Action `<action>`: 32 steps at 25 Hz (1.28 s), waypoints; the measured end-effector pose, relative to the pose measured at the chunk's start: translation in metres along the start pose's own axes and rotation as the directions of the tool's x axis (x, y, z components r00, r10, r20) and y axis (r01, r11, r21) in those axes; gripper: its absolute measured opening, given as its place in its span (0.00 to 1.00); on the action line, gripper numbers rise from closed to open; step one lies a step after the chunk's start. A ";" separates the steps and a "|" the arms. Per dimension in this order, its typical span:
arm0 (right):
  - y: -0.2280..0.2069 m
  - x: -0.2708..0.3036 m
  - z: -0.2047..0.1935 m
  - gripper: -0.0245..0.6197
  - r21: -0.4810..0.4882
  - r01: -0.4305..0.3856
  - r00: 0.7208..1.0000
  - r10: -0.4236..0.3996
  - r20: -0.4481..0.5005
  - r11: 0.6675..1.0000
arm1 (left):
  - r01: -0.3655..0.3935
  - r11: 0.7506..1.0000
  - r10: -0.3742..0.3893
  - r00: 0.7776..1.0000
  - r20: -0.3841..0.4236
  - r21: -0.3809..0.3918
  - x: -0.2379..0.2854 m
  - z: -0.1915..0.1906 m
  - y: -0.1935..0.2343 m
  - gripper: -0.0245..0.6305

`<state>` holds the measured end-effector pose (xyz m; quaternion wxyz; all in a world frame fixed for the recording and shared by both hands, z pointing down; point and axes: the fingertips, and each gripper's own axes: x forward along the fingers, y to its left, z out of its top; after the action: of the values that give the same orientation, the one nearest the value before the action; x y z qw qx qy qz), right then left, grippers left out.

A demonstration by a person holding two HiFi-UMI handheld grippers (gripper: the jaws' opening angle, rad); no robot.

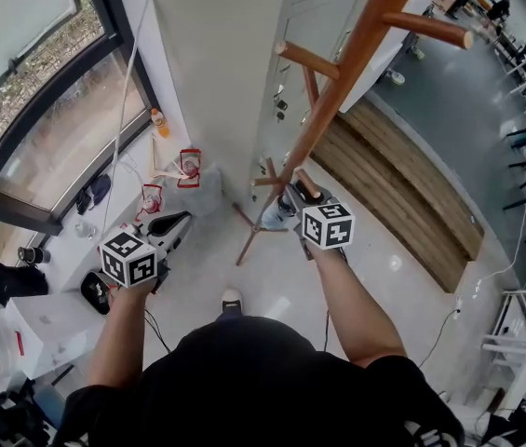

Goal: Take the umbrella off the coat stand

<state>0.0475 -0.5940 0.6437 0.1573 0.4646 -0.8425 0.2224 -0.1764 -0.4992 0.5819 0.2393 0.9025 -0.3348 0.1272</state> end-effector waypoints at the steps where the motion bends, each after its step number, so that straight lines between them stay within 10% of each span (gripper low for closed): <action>1: 0.000 0.001 0.001 0.20 0.000 0.001 1.000 -0.001 -0.001 1.000 | 0.002 1.000 -0.002 1.000 -0.001 -0.001 0.001 0.000 0.000 0.08; 32: 0.004 -0.001 0.003 0.07 -0.033 0.052 0.998 -0.052 -0.018 0.998 | 0.021 1.000 -0.021 0.999 -0.030 -0.004 -0.003 -0.013 -0.007 0.08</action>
<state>0.0450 -0.5930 0.6394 0.1783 0.4817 -0.8322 0.2091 -0.1748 -0.4864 0.5895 0.2471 0.9035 -0.3221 0.1375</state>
